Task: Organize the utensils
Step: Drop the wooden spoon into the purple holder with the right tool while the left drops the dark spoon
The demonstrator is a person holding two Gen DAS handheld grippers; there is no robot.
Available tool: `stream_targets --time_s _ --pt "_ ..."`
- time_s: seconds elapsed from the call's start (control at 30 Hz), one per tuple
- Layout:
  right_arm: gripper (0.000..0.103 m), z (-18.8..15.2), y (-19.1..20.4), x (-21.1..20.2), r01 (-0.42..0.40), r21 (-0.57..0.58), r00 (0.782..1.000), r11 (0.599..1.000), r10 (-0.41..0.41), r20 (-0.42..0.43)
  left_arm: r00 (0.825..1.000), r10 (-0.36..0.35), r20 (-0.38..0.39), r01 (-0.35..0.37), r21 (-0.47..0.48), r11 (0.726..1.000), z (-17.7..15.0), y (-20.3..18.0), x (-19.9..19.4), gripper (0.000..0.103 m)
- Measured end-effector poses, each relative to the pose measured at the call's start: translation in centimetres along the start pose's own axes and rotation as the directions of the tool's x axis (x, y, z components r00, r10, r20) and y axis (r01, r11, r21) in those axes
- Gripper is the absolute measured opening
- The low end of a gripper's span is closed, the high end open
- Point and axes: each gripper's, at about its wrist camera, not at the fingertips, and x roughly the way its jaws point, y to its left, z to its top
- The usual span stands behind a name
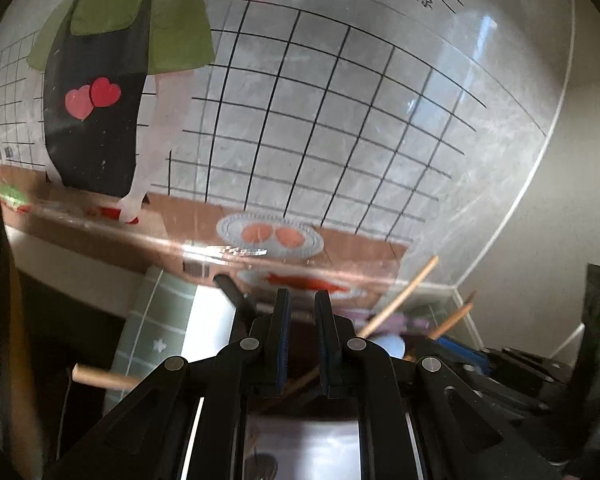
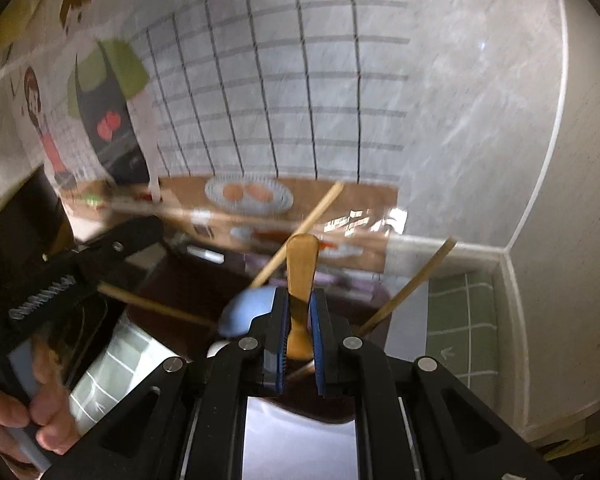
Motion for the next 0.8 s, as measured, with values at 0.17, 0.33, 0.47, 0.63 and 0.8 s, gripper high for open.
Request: stream_targets --time_s 0.17,0.33,0.47,0.63,0.8 --pt "0.012 -0.7 -0.2 0.6 -0.043 0.02 0.995 0.999 0.045 -0.094 0.998 0.004 -0.063 -0.003 0.025 1.0 -1.3 0.3 -1.8 0.014" --pt "0.019 -1.5 -0.2 -1.5 -0.048 0.03 0.995 0.998 0.051 -0.089 0.985 0.03 -0.171 -0.029 0.011 1.0 -3.4 1.8 -3.1 0.022" --pt "0.026 -2.3 0.8 -3.7 -0.048 0.028 0.996 0.998 0.05 -0.079 0.975 0.061 -0.213 -0.058 0.019 0.998 -5.2 2.6 -5.1 0.037" --pt "0.032 -3.6 3.1 -5.5 -0.083 0.034 0.992 0.996 0.086 -0.093 0.968 0.075 -0.238 -0.064 0.054 0.996 -6.8 3.0 -7.9 0.049" --pt "0.033 -5.6 6.0 -4.7 -0.123 0.046 0.978 0.991 0.129 -0.164 0.963 0.098 -0.251 -0.07 0.12 0.99 -8.3 3.6 -10.3 0.053"
